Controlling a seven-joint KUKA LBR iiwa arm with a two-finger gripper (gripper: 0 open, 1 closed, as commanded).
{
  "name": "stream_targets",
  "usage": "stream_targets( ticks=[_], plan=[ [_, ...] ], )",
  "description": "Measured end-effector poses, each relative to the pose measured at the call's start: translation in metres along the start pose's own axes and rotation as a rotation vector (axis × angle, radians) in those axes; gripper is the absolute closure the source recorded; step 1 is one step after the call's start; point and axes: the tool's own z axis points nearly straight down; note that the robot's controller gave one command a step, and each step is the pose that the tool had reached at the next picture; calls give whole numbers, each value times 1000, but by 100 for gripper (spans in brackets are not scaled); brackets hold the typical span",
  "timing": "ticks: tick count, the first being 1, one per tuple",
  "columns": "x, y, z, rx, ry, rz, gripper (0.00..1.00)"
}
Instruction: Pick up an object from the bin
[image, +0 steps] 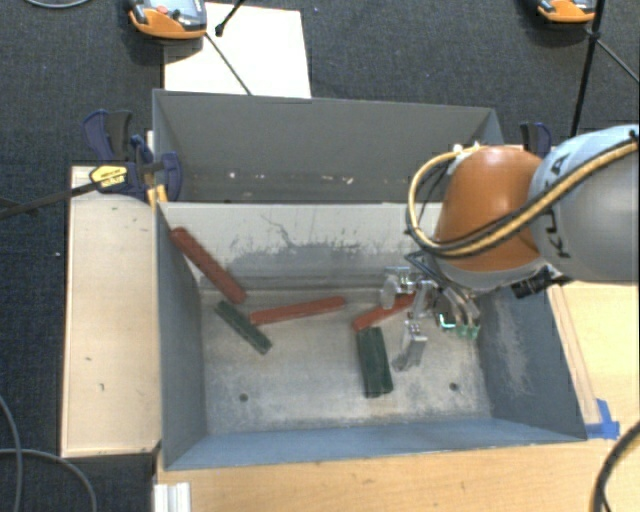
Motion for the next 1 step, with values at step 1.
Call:
stream_targets(
  ticks=[1],
  plan=[
    [-2,0,-4,0,-7,0,0]
  ],
)
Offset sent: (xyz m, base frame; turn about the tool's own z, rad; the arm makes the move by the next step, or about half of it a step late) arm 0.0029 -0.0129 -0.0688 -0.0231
